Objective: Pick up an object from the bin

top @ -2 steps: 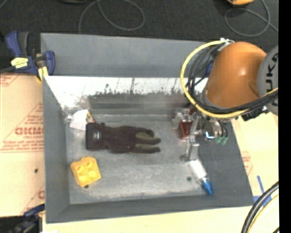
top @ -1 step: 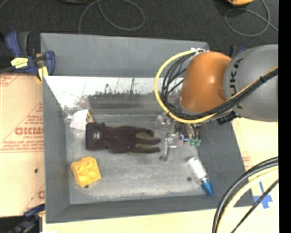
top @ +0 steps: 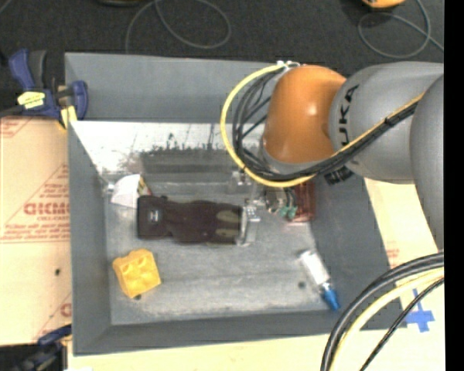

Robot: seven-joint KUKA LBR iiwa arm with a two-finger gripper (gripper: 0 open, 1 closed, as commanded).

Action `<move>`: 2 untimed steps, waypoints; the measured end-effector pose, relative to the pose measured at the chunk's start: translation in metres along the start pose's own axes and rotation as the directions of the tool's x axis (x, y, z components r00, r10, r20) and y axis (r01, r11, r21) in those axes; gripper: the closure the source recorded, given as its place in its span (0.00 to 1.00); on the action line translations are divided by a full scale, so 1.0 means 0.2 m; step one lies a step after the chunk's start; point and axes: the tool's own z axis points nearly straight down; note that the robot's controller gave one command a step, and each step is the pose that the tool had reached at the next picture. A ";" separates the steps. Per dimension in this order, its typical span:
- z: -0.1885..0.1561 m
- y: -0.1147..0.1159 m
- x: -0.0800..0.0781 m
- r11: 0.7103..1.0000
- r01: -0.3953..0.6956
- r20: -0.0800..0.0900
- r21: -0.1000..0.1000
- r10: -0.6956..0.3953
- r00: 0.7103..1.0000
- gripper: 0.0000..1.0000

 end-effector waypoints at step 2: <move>0.38 0.10 -0.03 0.989 -0.146 0.008 -0.003 0.146 0.989 0.00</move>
Offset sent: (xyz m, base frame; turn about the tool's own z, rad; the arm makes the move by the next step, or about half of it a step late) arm 0.0044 0.0209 -0.0850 0.1545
